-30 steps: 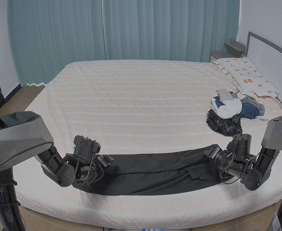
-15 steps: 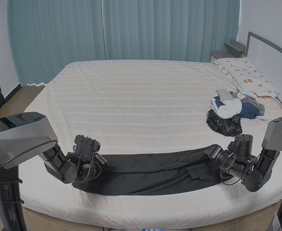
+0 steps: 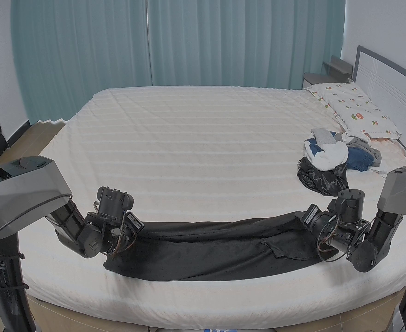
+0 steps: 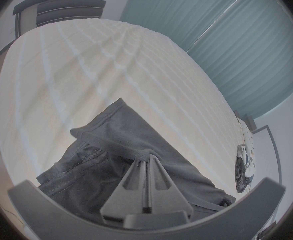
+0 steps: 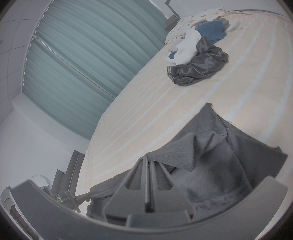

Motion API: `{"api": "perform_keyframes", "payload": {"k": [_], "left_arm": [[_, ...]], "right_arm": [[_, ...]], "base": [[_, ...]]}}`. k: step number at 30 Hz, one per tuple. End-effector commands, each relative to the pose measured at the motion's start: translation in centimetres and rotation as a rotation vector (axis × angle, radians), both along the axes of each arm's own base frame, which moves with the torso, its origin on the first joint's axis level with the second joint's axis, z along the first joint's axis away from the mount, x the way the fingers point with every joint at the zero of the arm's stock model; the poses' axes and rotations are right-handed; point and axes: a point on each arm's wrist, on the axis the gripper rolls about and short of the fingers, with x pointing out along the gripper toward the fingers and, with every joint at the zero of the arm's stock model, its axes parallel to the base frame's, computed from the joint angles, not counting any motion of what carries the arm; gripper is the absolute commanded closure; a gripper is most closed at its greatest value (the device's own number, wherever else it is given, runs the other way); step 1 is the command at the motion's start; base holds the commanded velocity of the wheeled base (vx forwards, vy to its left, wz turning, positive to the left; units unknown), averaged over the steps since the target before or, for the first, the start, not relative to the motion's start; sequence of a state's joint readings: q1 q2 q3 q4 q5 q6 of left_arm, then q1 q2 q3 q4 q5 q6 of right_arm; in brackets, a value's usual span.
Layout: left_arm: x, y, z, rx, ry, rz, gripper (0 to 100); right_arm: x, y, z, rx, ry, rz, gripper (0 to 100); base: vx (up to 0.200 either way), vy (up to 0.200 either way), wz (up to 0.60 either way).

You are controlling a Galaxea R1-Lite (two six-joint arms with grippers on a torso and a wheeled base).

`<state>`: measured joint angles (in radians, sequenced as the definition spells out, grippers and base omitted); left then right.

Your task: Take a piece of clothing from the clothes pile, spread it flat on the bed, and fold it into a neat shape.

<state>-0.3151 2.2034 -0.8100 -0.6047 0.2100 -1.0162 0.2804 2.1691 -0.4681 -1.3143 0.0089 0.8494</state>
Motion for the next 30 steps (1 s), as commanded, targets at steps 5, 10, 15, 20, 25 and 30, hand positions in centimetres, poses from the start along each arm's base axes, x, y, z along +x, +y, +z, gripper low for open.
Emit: {"api": "perform_keyframes", "payload": {"k": [5, 10, 15, 20, 25, 30], "left_arm": [[2.0, 0.2, 2.0, 0.020, -0.094, -0.021, 100], [3.9, 0.3, 3.9, -0.006, -0.183, -0.004, 100], [3.7, 0.3, 3.4, -0.004, -0.192, -0.006, 100], [2.1, 0.8, 1.8, 0.068, -0.119, -0.051, 100], [0.3, 0.9, 0.4, 0.139, -0.046, -0.114, 100], [-1.3, 1.2, -0.6, 0.212, 0.015, -0.175, 100]], "right_arm": [[4.1, -1.2, 0.8, -0.016, -0.067, 0.007, 100], [7.5, -2.0, 1.7, -0.060, -0.187, -0.010, 100], [7.3, -2.1, 0.9, -0.119, -0.206, 0.036, 100], [5.0, -2.9, -0.7, -0.206, -0.162, 0.082, 100], [2.2, -3.7, -2.5, -0.267, -0.084, 0.130, 100], [0.1, -4.0, -4.2, -0.289, -0.025, 0.173, 100]], "base": [[0.000, 0.000, 0.00], [0.000, 0.000, 0.00], [0.000, 0.000, 0.00], [0.000, 0.000, 0.00], [0.000, 0.000, 0.00], [0.000, 0.000, 0.00]]}}
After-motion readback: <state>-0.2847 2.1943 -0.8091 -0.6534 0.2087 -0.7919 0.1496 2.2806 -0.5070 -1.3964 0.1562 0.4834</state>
